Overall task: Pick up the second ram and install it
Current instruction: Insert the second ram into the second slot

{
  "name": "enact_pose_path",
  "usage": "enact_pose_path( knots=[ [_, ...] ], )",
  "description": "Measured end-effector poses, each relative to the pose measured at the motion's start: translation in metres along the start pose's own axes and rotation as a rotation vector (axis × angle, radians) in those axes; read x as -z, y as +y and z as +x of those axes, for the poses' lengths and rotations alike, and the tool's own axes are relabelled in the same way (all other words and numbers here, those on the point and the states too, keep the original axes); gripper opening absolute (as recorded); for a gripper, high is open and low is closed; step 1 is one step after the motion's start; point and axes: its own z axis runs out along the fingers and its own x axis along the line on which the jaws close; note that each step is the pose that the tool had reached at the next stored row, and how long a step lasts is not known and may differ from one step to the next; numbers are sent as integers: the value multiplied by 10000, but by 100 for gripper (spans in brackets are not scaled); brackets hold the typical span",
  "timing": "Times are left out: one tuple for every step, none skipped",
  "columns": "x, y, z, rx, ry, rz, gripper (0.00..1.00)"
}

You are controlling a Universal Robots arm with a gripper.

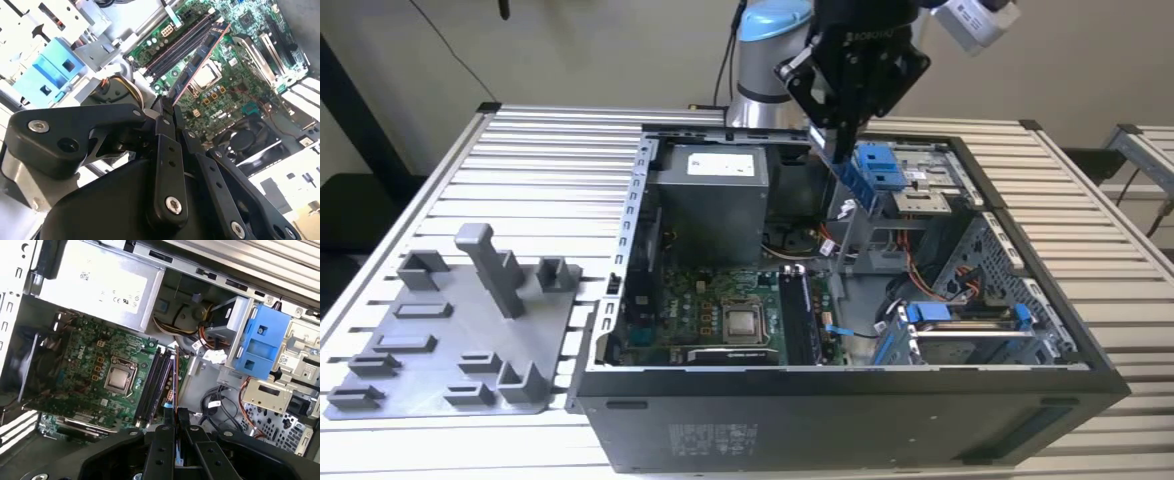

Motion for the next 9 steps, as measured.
enact_pose_path(
  knots=[
    [-1, 0, 0, -128, 3, 8, 14],
    [-2, 0, 0, -261, 6, 16, 14],
    [-2, 0, 0, -390, 10, 24, 14],
    [-4, 0, 0, -521, 12, 31, 14],
    [-5, 0, 0, -660, 15, 40, 14],
    [-5, 0, 0, -795, 19, 48, 14],
    [-6, 0, 1, -926, 21, 56, 14],
    [-7, 0, 1, -1055, 24, 63, 14],
    [-8, 0, 0, -1187, 27, 71, 14]
  ],
)
